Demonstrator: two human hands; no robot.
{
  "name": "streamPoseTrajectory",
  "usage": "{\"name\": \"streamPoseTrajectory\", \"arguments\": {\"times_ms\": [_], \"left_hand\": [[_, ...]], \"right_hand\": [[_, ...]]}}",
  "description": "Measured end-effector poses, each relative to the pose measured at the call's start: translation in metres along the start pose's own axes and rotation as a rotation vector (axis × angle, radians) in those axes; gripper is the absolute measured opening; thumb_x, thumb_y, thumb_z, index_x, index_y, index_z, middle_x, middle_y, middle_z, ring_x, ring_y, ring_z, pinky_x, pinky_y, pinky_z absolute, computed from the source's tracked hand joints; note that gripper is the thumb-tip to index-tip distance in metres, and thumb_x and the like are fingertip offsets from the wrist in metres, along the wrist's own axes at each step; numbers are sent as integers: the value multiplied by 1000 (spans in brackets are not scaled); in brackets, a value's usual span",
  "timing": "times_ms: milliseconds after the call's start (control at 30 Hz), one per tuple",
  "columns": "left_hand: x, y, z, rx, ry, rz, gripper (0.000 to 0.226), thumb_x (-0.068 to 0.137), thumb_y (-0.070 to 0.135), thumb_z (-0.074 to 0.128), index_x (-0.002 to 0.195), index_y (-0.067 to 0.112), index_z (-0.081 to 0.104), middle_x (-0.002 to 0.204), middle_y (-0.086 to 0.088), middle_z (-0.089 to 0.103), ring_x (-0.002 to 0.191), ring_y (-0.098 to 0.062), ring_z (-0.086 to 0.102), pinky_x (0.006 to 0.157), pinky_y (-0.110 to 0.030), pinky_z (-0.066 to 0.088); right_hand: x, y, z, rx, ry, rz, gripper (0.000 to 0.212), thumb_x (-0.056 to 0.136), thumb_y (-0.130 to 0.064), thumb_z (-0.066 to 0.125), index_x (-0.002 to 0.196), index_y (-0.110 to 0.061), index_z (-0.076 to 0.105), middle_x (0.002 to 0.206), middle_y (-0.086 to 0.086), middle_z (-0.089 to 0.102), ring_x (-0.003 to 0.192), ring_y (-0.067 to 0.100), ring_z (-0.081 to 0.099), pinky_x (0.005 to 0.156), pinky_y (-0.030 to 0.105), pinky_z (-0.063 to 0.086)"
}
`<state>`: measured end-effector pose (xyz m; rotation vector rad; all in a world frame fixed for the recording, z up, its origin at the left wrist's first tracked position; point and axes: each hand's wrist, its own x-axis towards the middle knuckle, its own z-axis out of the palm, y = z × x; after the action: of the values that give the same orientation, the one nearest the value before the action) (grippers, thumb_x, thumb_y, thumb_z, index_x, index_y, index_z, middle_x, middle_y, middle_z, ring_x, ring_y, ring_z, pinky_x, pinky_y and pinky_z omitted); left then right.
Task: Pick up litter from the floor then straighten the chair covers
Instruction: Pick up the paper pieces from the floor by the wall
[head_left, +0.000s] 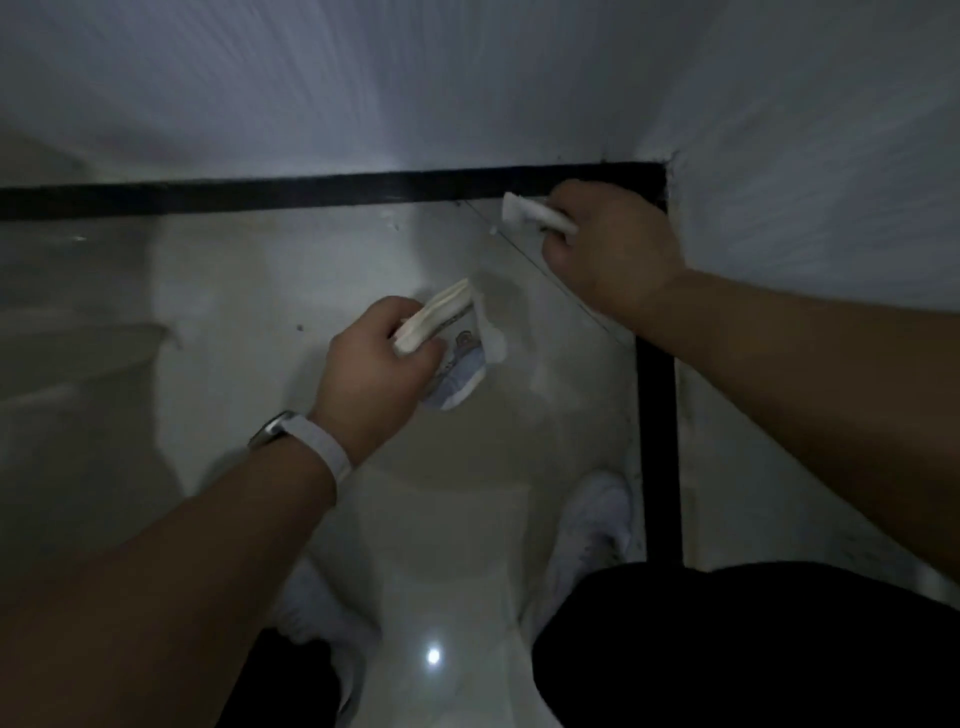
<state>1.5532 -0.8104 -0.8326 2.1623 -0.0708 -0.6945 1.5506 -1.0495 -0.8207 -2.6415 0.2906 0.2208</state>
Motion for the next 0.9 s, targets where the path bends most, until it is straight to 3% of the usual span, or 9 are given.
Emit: {"name": "streamPoseTrajectory", "arguments": {"times_ms": [100,267,400,600,733,900], "left_hand": [[-48,50,-54,-60,91,-32,19,85,15,71,83,30,59,69,12,59,58,8,54,53,-10,39],[-123,139,-136,-120,153,-38,26,86,14,68,78,36,58,67,14,60,58,6,54,54,-13,42],[-178,212,-205,-187,177,-48,23,86,14,67,81,35,60,68,12,62,57,1,53,57,-20,45],[-249,311,-310,-265,222,6,28,87,14,68,87,40,60,76,13,64,62,4,55,61,-18,47],[-285,357,-374,-317,261,42,18,88,14,67,94,29,64,82,11,66,66,6,56,61,-9,44],[-311,397,-446,-345,308,132,26,87,17,69,84,41,59,80,17,64,67,8,56,62,-11,45]], "right_hand": [[-38,-56,-55,118,38,101,19,91,-20,53,99,-7,64,84,8,63,73,25,58,63,40,50],[-91,-148,-157,270,68,177,23,91,-21,56,112,-15,65,96,5,67,83,23,60,72,42,52],[-117,-222,-247,308,95,207,16,89,-19,59,103,-16,65,83,-3,60,74,18,55,66,35,47],[-140,-323,-371,294,100,131,10,88,-15,59,96,-12,64,78,-2,57,69,14,49,59,28,33],[-148,-380,-439,246,103,56,10,89,-17,60,97,-13,64,79,0,58,69,16,49,60,29,33],[-152,-454,-504,193,133,-44,10,89,-15,61,98,-15,64,76,-6,54,67,8,44,54,17,29]]}}
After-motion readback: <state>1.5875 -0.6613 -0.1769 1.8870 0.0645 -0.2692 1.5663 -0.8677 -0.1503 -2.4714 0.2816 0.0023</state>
